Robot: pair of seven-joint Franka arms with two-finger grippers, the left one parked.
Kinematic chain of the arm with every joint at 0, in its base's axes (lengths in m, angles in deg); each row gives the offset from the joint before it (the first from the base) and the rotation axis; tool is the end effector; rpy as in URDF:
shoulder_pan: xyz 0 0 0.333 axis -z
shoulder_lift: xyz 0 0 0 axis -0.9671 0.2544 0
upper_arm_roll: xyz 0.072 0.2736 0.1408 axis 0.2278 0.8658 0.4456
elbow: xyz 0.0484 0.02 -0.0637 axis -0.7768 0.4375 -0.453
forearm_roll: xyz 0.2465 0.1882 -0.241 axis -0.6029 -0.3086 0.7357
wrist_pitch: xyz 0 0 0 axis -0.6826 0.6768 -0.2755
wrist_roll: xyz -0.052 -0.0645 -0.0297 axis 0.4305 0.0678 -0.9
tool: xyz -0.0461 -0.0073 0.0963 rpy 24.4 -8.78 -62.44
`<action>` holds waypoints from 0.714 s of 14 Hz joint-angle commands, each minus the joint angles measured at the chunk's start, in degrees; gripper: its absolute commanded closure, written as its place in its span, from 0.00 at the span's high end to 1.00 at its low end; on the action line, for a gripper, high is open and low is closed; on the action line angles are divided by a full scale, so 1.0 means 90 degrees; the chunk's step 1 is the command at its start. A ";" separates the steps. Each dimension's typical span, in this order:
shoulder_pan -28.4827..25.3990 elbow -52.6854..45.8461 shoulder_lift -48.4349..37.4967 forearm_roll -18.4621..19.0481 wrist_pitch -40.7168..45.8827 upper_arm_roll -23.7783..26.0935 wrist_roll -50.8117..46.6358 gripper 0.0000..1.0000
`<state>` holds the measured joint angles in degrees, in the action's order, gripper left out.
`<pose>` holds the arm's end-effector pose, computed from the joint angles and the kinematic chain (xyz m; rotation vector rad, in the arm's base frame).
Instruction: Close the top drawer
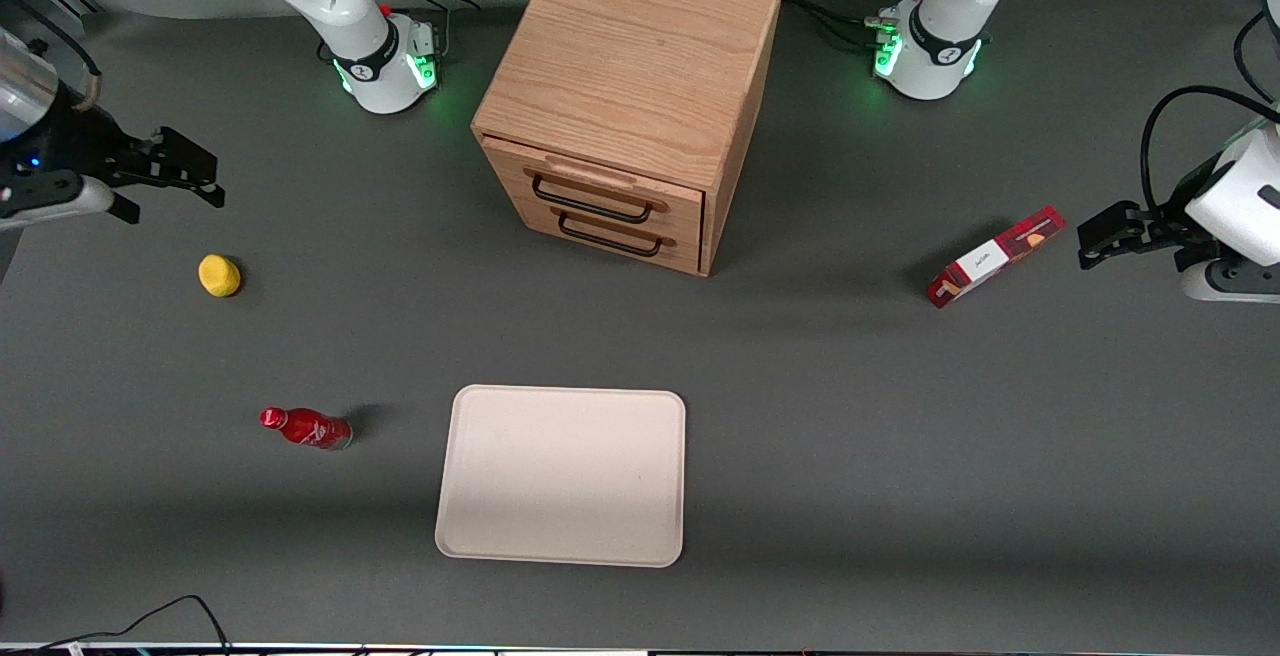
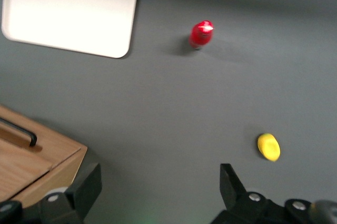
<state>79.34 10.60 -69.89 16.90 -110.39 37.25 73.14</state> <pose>0.5201 0.0309 0.6338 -3.1331 -0.1251 -0.0273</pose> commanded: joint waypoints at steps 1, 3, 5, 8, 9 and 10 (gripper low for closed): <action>0.0112 0.0142 -0.0076 0.0353 0.0001 0.0059 -0.0837 1.00; 0.0229 0.0122 -0.0017 0.0286 -0.0067 0.0060 -0.0977 1.00; 0.0220 0.0122 -0.0007 0.0227 -0.0077 0.0060 -0.0957 1.00; 0.0162 0.0103 0.0002 0.0159 -0.0077 0.0099 -0.0889 1.00; 0.0152 0.0103 0.0003 0.0139 -0.0077 0.0099 -0.0879 1.00; 0.0142 0.0103 0.0003 0.0129 -0.0077 0.0108 -0.0879 1.00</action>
<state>80.81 11.28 -69.57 18.64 -110.61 38.01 66.30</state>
